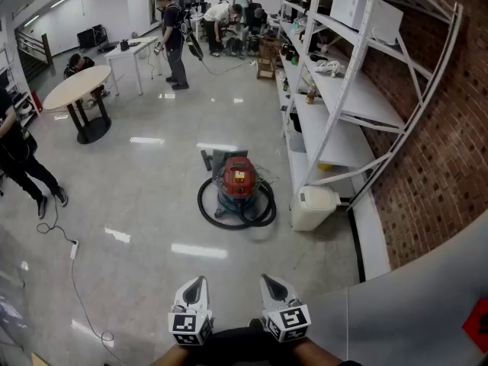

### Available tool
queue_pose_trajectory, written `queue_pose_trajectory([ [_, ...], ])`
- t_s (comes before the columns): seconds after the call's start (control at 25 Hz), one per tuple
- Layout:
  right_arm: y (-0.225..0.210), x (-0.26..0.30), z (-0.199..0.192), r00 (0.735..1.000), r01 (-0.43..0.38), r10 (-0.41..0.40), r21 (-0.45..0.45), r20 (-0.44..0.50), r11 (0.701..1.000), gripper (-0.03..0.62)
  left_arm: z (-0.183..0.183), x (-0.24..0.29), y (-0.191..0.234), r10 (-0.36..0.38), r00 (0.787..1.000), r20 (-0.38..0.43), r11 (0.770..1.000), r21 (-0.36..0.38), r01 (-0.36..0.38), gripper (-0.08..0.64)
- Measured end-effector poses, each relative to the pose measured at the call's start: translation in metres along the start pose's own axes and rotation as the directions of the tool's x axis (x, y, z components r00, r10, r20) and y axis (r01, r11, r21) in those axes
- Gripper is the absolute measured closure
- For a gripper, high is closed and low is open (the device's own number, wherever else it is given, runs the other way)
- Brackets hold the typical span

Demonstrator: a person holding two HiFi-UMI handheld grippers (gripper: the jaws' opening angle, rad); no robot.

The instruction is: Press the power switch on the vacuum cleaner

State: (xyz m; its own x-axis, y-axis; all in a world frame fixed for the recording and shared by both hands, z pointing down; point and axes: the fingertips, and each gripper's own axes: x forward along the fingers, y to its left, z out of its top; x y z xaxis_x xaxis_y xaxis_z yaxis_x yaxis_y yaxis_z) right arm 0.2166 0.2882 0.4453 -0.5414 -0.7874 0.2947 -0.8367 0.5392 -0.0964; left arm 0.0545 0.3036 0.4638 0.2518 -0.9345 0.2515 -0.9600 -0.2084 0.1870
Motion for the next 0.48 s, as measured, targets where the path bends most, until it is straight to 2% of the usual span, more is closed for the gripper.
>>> queue_pose_trajectory([
  [0.32,0.007,0.003,-0.001,1.000,0.002,-0.002,0.001,0.005,1.000,0.603,-0.002,-0.003,0.008,0.001,1.000,0.004,1.000,0.003,-0.001,0.543],
  [0.48,0.010,0.005,0.002,1.000,0.014,-0.014,0.045,0.011,0.999,0.601,0.000,-0.008,0.014,0.001,1.000,0.004,1.000,0.003,-0.001,0.543],
])
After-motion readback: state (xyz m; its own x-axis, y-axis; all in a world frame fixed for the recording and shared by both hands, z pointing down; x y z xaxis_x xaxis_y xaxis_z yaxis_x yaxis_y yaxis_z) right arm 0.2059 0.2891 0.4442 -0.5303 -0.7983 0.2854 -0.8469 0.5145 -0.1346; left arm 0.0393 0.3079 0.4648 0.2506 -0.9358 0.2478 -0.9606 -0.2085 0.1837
